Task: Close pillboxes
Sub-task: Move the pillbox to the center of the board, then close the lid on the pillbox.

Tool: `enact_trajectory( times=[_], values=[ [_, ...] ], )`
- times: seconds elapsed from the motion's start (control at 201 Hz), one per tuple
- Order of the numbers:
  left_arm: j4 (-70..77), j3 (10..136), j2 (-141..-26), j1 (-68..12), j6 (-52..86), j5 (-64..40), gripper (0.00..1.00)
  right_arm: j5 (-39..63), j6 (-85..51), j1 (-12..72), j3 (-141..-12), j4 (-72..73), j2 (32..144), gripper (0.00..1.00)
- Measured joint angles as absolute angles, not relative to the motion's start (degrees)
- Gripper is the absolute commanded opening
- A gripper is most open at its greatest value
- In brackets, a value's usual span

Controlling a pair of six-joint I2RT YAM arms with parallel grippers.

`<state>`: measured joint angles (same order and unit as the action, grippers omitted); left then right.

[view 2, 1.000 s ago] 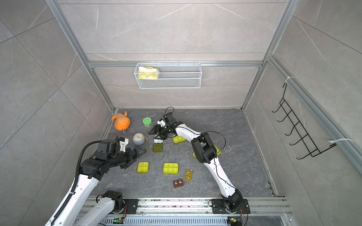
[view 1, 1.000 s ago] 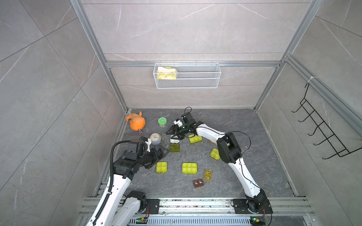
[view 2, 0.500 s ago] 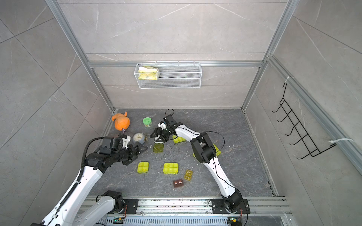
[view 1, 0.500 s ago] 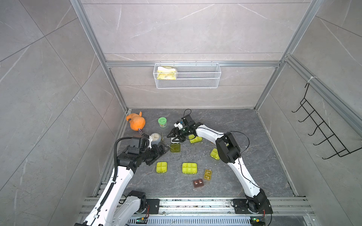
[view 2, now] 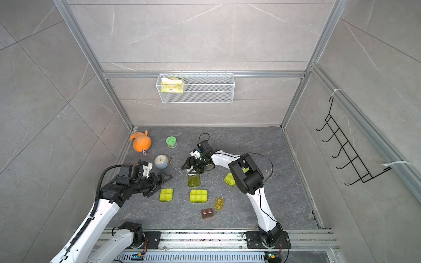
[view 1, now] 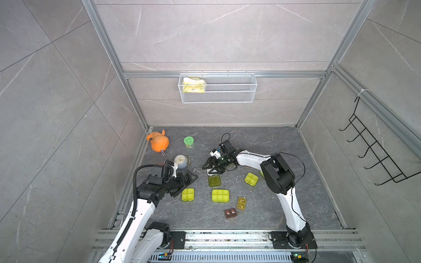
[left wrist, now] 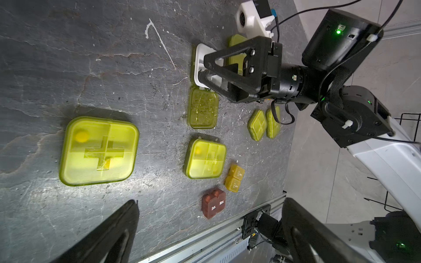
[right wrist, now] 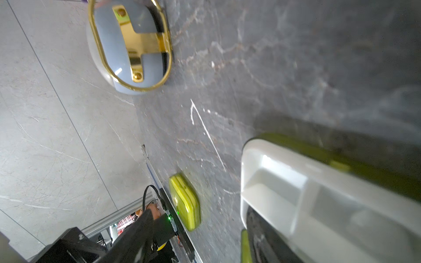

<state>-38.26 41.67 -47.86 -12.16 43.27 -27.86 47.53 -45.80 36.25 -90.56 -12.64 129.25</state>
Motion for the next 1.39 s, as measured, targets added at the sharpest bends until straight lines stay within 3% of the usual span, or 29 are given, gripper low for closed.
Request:
enact_trajectory(
  times=[0.319, 0.503, 0.772, 0.941, 1.205, 1.394],
  values=[
    [-31.83, 39.64, -52.23, -12.36, 45.28, -32.12, 1.00, 47.81, -44.71, 36.05, -87.53, -12.12, 124.33, 0.67],
    [-27.86, 41.32, -59.22, -14.66, 45.43, -33.15, 0.99, 47.68, -42.83, 33.82, -84.14, -13.06, 115.81, 0.67],
    [-20.93, 47.59, -73.21, -19.51, 46.30, -33.17, 0.90, 47.09, -39.92, 26.83, -68.58, -16.78, 104.51, 0.67],
    [-18.70, 52.49, -81.69, -20.97, 46.22, -33.21, 0.85, 47.16, -40.23, 27.00, -62.22, -16.40, 104.25, 0.66],
    [-17.12, 58.28, -91.90, -21.30, 44.93, -33.63, 0.69, 47.83, -40.49, 27.14, -60.05, -13.47, 104.62, 0.63],
    [-16.01, 61.28, -98.24, -21.78, 44.69, -33.65, 0.68, 48.27, -40.45, 27.14, -58.19, -12.95, 105.12, 0.61]
  ],
)
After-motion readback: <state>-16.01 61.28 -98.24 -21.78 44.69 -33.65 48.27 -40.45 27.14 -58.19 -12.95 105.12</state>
